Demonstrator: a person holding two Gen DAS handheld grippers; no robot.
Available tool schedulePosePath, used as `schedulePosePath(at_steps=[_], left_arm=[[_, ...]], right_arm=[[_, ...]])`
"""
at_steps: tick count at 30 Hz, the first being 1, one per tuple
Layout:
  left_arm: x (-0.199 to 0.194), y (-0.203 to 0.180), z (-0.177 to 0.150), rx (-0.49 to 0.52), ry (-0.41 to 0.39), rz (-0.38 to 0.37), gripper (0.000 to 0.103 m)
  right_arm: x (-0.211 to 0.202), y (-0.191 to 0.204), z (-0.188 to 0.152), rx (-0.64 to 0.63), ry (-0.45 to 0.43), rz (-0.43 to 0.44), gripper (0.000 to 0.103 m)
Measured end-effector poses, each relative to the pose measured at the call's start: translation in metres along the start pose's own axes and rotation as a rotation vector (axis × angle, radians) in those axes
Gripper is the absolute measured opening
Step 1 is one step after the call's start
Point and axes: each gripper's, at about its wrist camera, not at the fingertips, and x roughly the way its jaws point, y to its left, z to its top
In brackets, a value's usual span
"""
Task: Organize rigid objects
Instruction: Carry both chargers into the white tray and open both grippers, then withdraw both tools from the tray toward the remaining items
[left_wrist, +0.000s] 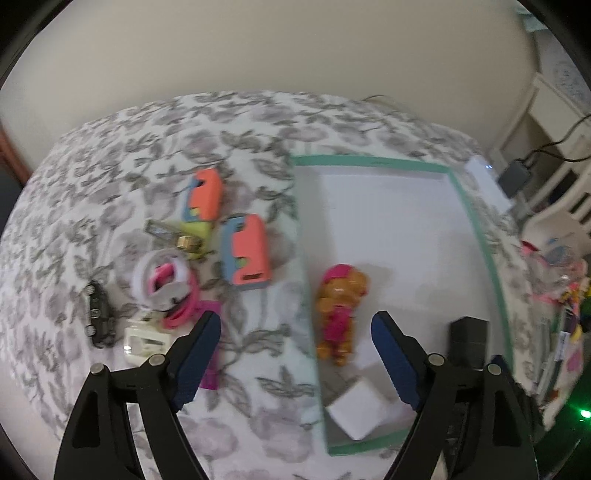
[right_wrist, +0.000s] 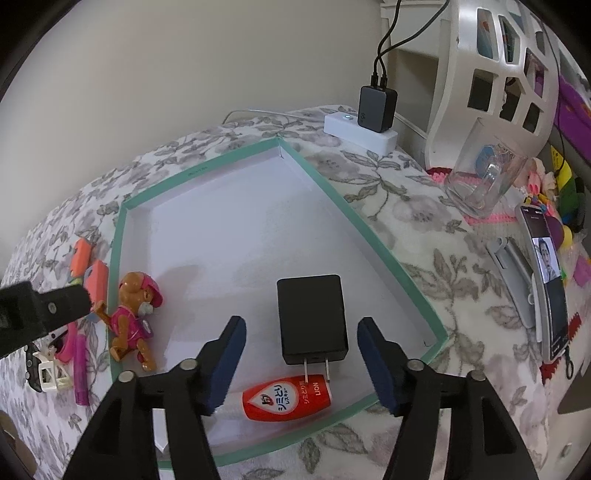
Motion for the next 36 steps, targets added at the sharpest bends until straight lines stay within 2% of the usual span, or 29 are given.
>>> schedulePosePath(at_steps=[3, 6, 13, 14, 16, 25, 28, 36], left_arm=[[0.004, 0.008, 0.000, -0.018, 0.009, 0.040, 0.085], [0.007, 0.015, 0.001, -0.032, 0.011, 0.080, 0.095], [0.009, 0.023, -0.001, -0.043, 0.018, 0.143, 0.095], [0.010, 0.023, -0.002, -0.043, 0.020, 0.147, 0.095], [0.011, 0.024, -0.003, -0.042, 0.027, 0.156, 0.095], [0.014, 0.034, -0.002, -0.073, 0.041, 0.178, 0.095], [0.014, 0.044, -0.001, -0.110, 0.037, 0.205, 0.095], [0.007, 0.075, 0.005, -0.208, 0.022, 0.211, 0.095]], right_arm=[[0.000, 0.000, 0.000, -0.002, -0.004, 0.002, 0.074], [0.000, 0.000, -0.001, -0.002, -0.007, 0.003, 0.082], [0.001, 0.000, -0.001, -0.001, -0.009, 0.007, 0.085], [0.001, 0.000, -0.001, -0.001, -0.008, 0.008, 0.087], [0.001, 0.000, -0.001, 0.002, -0.010, 0.011, 0.103], [0.001, 0.001, -0.002, -0.006, -0.021, 0.012, 0.103], [-0.001, 0.003, -0.002, -0.010, -0.028, 0.019, 0.103], [-0.007, 0.010, 0.001, -0.002, -0.022, 0.072, 0.103]])
